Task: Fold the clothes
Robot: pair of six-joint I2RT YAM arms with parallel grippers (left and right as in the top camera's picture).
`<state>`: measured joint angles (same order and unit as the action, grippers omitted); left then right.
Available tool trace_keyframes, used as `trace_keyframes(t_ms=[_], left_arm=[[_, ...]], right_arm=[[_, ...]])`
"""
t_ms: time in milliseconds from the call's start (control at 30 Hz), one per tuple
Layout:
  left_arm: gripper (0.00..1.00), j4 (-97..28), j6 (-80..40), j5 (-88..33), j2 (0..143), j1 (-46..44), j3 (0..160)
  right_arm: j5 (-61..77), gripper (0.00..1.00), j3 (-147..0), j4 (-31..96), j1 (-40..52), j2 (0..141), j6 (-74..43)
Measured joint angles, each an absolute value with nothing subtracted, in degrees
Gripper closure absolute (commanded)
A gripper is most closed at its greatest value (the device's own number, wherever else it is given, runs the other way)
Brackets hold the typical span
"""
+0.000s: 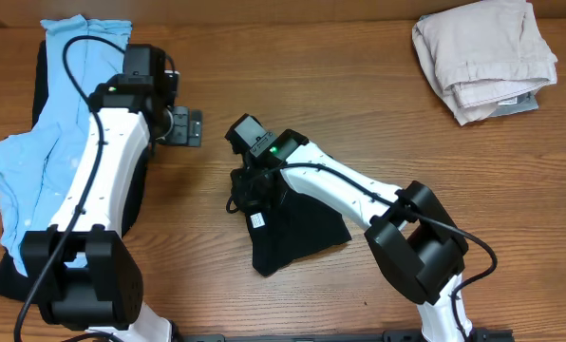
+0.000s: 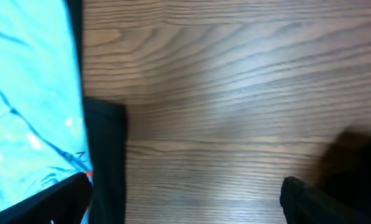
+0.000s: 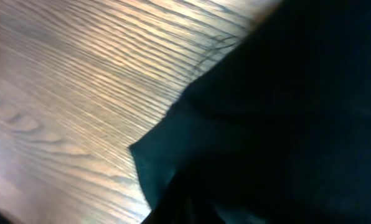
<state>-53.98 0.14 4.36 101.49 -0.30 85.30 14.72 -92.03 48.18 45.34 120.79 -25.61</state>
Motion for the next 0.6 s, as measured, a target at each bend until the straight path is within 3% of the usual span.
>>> trace_keyframes(t_ms=[100, 200, 267, 433, 600], left_arm=[[0.00, -53.3, 0.0, 4.4, 101.5, 1.8, 85.3], [0.00, -53.1, 0.0, 4.4, 101.5, 4.1, 85.3], [0.00, -53.1, 0.0, 4.4, 101.5, 5.3, 85.3], [0.00, -52.7, 0.0, 4.1, 101.5, 6.8, 85.3], [0.00, -52.3, 0.0, 3.4, 101.5, 6.8, 85.3]], right_arm=[[15.6, 0.92, -92.0, 49.1, 44.7, 120.3, -25.0], [16.4, 0.62, -92.1, 51.8, 43.2, 118.1, -24.1], [16.6, 0.50, -92.3, 54.9, 41.7, 115.7, -23.4], [16.8, 0.38, -94.1, 66.1, 37.5, 109.6, -21.3], [16.5, 0.32, -92.7, 74.0, 35.4, 108.8, -18.0]])
